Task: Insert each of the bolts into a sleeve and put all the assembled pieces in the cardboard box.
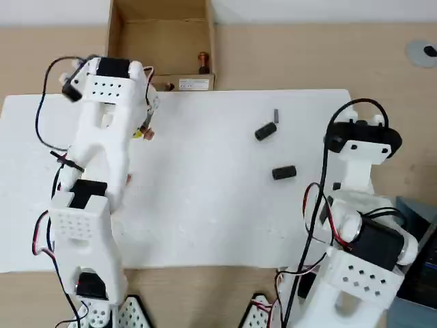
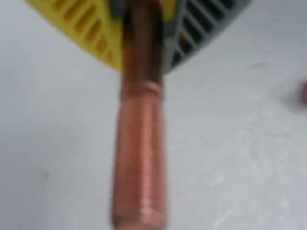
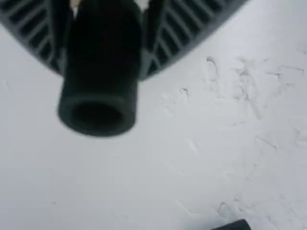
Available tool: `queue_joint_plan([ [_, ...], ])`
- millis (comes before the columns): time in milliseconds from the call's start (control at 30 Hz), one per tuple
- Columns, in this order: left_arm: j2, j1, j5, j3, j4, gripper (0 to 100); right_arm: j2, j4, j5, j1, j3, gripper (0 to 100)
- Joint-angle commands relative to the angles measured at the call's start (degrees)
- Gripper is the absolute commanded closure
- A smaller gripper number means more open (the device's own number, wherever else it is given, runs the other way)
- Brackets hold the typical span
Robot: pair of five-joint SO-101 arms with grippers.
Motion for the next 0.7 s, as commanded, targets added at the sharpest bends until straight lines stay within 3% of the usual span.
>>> queue_joint_plan([
  [0, -3.4, -0.4, 9.7, 0.4, -1.8, 99, -0.7, -1.3, 0.1, 0.1, 0.0, 98.8],
  [333, -3.4, -0.7, 22.8, 6.8, -6.7, 99, -0.7, -1.3, 0.1, 0.1, 0.0, 98.8],
  [667, -3.4, -0.8, 24.2, 7.6, -6.9, 99, -0.7, -1.2, 0.1, 0.2, 0.0, 98.8],
])
